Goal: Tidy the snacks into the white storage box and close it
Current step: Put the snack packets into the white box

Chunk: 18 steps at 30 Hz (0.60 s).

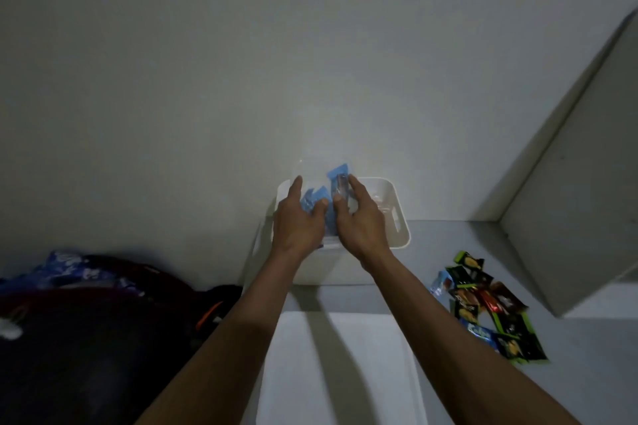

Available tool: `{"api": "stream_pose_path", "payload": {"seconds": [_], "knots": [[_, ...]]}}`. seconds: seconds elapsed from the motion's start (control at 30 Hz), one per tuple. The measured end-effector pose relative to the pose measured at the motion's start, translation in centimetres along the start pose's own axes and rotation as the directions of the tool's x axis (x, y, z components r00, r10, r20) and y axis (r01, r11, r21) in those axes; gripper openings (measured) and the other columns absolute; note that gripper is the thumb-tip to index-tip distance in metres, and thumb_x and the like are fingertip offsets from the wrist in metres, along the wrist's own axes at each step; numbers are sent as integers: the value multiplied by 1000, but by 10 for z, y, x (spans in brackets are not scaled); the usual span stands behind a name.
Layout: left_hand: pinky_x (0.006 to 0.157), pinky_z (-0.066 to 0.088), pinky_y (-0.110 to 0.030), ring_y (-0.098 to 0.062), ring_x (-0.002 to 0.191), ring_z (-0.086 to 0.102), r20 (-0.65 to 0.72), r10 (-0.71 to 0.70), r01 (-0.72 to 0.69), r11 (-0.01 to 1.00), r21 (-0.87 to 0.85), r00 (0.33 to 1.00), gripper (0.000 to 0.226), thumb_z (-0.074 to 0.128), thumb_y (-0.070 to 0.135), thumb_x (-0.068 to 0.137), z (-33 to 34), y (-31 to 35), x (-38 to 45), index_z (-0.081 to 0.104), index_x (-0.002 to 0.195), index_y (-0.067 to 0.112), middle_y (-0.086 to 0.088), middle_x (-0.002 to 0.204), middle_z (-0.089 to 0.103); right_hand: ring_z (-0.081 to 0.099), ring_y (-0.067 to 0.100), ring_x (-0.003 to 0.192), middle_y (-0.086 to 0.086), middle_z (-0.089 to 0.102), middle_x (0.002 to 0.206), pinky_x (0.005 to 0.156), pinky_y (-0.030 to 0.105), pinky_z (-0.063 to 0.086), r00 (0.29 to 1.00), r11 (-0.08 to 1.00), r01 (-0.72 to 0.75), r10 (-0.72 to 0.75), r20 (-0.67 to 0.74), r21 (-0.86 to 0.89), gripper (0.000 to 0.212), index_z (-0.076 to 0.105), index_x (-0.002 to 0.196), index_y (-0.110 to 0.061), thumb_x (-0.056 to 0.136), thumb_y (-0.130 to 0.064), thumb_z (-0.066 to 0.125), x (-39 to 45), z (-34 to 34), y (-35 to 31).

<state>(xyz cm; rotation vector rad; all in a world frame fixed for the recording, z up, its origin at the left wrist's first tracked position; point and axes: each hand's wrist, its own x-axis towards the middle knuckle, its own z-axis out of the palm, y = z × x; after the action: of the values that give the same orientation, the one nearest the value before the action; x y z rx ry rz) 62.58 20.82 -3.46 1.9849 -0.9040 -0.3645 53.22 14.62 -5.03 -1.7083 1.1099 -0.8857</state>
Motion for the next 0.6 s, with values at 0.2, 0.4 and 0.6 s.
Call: {"api": "stream_pose_path", "payload": {"seconds": [0.2,0.4,0.6], "knots": [[62,42,-3,-25,133,43,74,-128,127,992,20,989,64,53,35,98,23,-27,67,22,154,26,-4,155,33,48,27,132,3,45,150,109,43,43,995,996,-74,76,61,-45,49,34,148,-32,102,-43,42,58,40,23],[67,46,-14,-27,133,44,145,-244,235,969,74,959,63,49,34,100,52,-69,97,20,154,24,-6,154,35,49,23,132,4,45,149,100,23,39,972,984,-130,151,181,-123,46,33,149,-25,104,-34,40,88,66,61],[104,41,-34,-27,131,48,211,-296,275,954,122,932,63,52,32,98,66,-104,117,24,152,16,-11,149,43,56,25,124,8,50,144,104,42,49,927,974,-180,214,307,-134,43,36,146,-21,105,-32,38,105,90,93]]}}
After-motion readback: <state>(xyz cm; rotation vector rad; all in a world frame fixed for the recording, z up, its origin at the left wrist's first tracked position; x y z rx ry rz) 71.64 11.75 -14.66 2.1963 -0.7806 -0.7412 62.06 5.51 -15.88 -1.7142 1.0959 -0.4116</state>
